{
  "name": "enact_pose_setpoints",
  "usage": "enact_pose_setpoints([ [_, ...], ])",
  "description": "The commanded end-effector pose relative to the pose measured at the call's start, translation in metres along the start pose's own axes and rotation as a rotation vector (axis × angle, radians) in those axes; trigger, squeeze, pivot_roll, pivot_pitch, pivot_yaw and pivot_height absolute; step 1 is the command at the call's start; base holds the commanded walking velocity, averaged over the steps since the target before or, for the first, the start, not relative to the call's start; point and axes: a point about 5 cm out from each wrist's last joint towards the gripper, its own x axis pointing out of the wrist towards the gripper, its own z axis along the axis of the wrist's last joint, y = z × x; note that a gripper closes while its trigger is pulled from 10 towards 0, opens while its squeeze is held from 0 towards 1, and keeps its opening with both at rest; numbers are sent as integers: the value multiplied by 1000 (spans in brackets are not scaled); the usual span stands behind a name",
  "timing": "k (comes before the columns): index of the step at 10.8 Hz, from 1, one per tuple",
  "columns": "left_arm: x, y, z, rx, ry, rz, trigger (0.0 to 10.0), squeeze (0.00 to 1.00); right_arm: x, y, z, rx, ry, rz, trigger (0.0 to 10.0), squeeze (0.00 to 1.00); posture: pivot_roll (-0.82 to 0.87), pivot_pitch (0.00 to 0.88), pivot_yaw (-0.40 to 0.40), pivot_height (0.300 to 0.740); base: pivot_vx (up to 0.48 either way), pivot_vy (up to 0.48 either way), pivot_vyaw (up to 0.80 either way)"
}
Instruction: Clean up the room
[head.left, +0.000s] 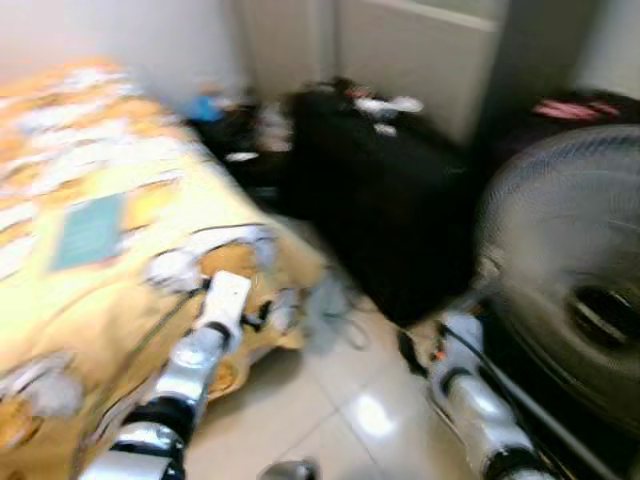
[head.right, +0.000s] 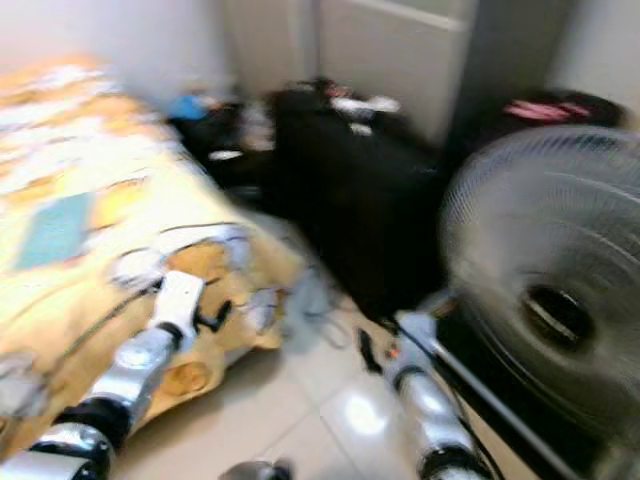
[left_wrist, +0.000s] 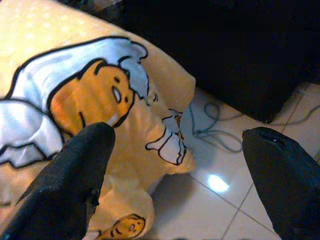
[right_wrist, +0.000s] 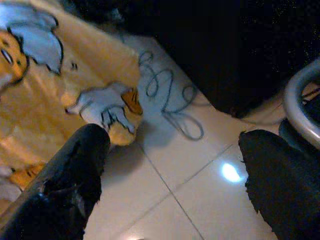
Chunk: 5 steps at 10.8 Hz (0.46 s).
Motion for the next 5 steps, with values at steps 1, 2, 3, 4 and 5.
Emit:
enact_pose_setpoints([
  [1, 1, 5, 5, 15, -5, 6, 10000, 0, 3, 5, 6, 20, -24, 14, 10000, 1000, -47, 0, 83, 740, 0, 0, 800],
  [2, 2, 4, 7, 7, -13, 2, 10000, 0, 1, 2, 12, 25, -70, -37, 10000, 1000, -48, 0, 85, 740, 0, 247, 0],
  [3, 1, 5, 9, 3, -24, 2, 10000, 0, 1, 0, 16, 58, -98, -66, 10000, 0, -52, 0, 89, 740, 0, 326, 0],
  [4, 1, 7, 14, -7, -51, 5, 10000, 0, -2, -1, 23, 48, -183, -88, 10000, 0, -55, 0, 94, 740, 0, 330, 0],
  [5, 0, 9, 19, -18, -82, 12, 10000, 0, -4, 0, 27, 11, -226, -86, 10000, 0, -61, 0, 103, 740, 0, 330, 0],
])
